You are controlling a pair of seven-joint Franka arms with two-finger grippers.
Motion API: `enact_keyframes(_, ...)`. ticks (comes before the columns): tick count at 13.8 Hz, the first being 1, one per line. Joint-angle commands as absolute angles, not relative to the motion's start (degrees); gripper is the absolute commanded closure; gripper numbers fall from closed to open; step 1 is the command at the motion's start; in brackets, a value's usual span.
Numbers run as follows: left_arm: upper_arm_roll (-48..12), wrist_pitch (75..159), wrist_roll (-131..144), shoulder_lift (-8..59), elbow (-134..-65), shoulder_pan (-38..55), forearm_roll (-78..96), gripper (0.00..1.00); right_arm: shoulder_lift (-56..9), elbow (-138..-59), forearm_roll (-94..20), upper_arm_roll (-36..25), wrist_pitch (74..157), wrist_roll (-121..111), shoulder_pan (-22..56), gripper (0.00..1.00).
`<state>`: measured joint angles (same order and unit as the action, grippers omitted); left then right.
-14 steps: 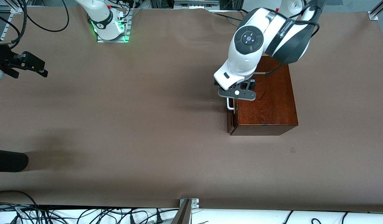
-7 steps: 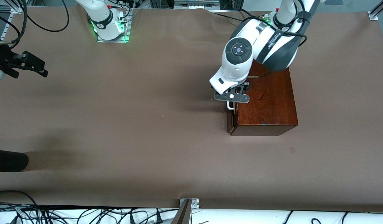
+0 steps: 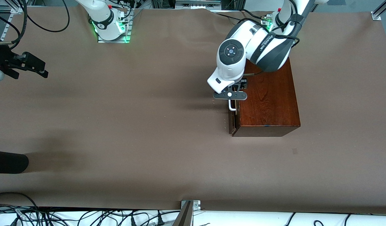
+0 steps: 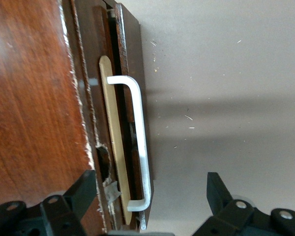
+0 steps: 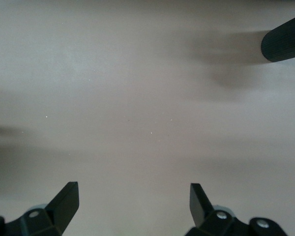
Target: Open drawer, take yellow block, close drawer
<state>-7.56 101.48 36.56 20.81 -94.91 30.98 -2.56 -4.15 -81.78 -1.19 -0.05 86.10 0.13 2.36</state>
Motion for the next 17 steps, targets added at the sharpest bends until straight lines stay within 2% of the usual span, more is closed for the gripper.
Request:
enact_keyframes(1, -6.94, 103.09, 38.41, 20.21, -96.50, 32.52, -4.39, 0.00, -3.69, -82.09, -1.76, 0.26, 86.40, 0.44, 1.93, 0.00)
enact_keyframes(6, -6.94, 103.88, 39.73, 20.39, -97.64, 33.66, -4.48, 0.00, -3.69, -82.09, -1.76, 0.26, 86.40, 0.44, 1.85, 0.00)
enact_keyframes(11, -6.94, 110.47, 41.75, 20.39, -102.74, 34.36, -6.33, 0.00, -3.69, -82.09, -1.84, 0.18, 86.40, 0.44, 1.85, 0.00)
enact_keyframes(17, -7.03, 113.90, 45.51, 23.37, -103.54, 35.68, -9.83, 0.00, -3.78, -82.09, -1.76, 0.26, 86.40, 0.44, 1.85, 0.00)
